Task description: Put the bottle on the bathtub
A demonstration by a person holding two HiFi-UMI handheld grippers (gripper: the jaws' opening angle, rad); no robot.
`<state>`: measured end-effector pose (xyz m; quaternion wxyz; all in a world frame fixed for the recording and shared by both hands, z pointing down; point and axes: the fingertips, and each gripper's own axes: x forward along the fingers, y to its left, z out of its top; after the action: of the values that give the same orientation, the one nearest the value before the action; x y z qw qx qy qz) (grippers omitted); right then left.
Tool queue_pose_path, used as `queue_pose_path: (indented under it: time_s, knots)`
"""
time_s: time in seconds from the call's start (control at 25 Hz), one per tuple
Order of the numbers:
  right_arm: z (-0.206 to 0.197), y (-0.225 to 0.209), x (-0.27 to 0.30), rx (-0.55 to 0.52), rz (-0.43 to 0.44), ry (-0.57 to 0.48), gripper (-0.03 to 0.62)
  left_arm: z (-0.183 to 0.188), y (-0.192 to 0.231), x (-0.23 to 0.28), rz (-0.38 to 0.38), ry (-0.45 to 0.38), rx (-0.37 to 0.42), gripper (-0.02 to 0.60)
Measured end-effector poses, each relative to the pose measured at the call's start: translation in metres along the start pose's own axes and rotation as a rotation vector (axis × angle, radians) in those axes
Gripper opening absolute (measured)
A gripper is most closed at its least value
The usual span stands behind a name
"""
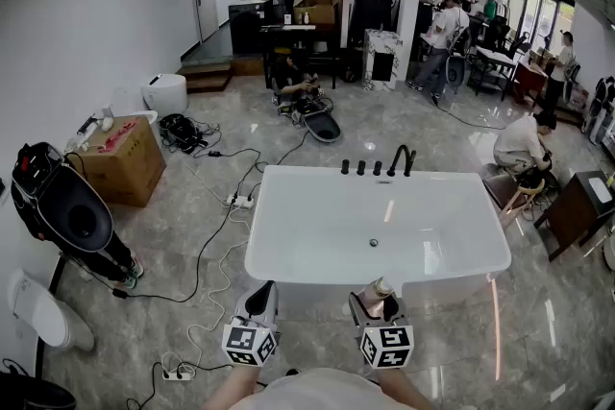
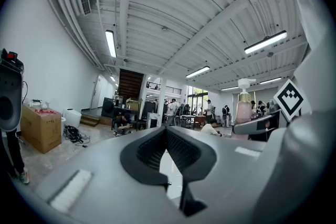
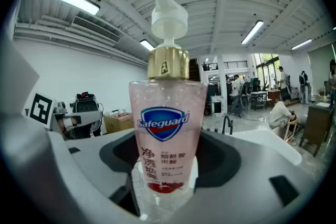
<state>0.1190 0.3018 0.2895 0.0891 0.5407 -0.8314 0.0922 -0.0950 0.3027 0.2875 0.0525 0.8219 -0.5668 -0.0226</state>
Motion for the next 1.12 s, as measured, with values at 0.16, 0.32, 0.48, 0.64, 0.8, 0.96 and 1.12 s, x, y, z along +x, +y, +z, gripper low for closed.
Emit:
queue_pose_path:
  time_s: [0.16, 0.32, 0.48, 0.64, 0.8, 0.96, 1.12]
  knots:
    - [0.002, 0.001, -0.004, -0.003, 0.004, 0.004, 0.307, 0.004, -0.005, -0.001, -0.009, -0.004, 0.0, 0.009]
    - [0.002, 0.0, -0.006, -0.007, 0.005, 0.005, 0.307, 0.005, -0.008, -0.002, -0.013, -0.005, 0.004, 0.008]
    - [0.002, 0.0, -0.008, 0.007, -0.004, 0.005, 0.308, 0.005, -0.009, -0.003, -0.015, -0.004, 0.007, 0.009]
    - [-0.001, -0.003, -0.011, 0.019, -0.006, 0.006, 0.308, 0.004, -0.014, -0.004, -0.015, -0.001, 0.012, 0.009]
    - [-0.005, -0.009, -0.013, 0.032, -0.003, 0.008, 0.308, 0.0, -0.019, -0.003, -0.014, 0.0, 0.01, 0.008]
    - [-0.007, -0.015, -0.016, 0.038, -0.002, 0.007, 0.308, -0.001, -0.024, -0.001, -0.008, 0.0, 0.013, 0.009]
    - [-0.005, -0.026, -0.021, 0.044, 0.006, 0.007, 0.308, 0.002, -0.035, 0.002, -0.002, -0.003, 0.019, 0.009]
